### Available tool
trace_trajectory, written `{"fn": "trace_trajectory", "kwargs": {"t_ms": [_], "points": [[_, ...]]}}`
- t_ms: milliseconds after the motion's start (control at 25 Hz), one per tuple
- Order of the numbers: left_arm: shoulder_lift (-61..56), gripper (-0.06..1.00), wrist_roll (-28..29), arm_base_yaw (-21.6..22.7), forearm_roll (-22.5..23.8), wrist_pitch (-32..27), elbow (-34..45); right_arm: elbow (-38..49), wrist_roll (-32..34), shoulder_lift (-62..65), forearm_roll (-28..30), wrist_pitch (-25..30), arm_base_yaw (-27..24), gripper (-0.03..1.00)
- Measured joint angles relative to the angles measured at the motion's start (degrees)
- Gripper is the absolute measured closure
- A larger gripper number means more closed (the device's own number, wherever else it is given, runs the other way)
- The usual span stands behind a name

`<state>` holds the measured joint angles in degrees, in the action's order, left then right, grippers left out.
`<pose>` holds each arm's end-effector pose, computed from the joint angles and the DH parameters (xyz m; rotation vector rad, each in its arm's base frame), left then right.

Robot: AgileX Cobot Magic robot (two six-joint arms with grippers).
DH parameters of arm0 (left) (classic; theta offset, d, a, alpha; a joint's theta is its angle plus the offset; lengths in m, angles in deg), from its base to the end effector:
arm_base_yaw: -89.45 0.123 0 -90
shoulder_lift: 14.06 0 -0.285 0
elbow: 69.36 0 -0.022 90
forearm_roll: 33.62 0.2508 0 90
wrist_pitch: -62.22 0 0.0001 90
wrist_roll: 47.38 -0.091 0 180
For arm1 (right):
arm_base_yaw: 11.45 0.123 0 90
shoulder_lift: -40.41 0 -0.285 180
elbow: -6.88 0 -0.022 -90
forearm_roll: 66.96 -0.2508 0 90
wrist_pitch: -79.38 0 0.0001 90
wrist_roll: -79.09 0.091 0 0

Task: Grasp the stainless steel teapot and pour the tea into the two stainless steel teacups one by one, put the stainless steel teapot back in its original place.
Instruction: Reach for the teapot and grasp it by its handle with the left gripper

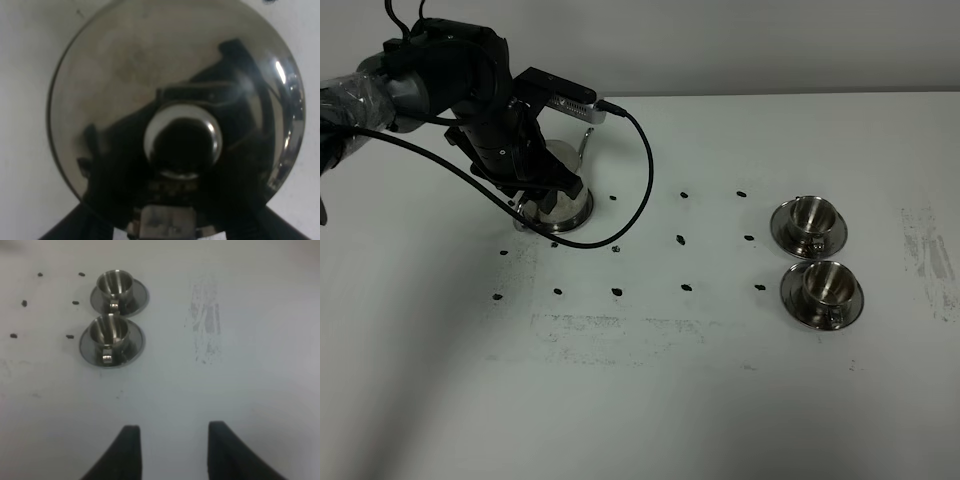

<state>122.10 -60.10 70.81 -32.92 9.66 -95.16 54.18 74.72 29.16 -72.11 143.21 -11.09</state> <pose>0.4504 -0.1510 0.1668 0.7766 2.7352 -0.0067 -0.0005 0.0073 0.2797 -0.0931 2.1310 0.0683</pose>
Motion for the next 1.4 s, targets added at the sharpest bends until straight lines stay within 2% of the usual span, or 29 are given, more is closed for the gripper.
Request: {"fn": "trace_trajectory", "kwargs": {"t_ms": [400, 600, 1400], "points": [[0.18, 0.49, 0.4, 0.0, 0.0, 0.25, -0.23, 0.0, 0.0, 0.0, 0.24, 0.0, 0.0, 0.66], [0.18, 0.76, 0.65, 0.0, 0.0, -1.39, -0.23, 0.0, 0.0, 0.0, 0.36, 0.0, 0.0, 0.66], [-2.72, 0.76, -0.89, -0.44, 0.46, -1.11, -0.23, 0.0, 0.0, 0.0, 0.35, 0.0, 0.0, 0.66]]}}
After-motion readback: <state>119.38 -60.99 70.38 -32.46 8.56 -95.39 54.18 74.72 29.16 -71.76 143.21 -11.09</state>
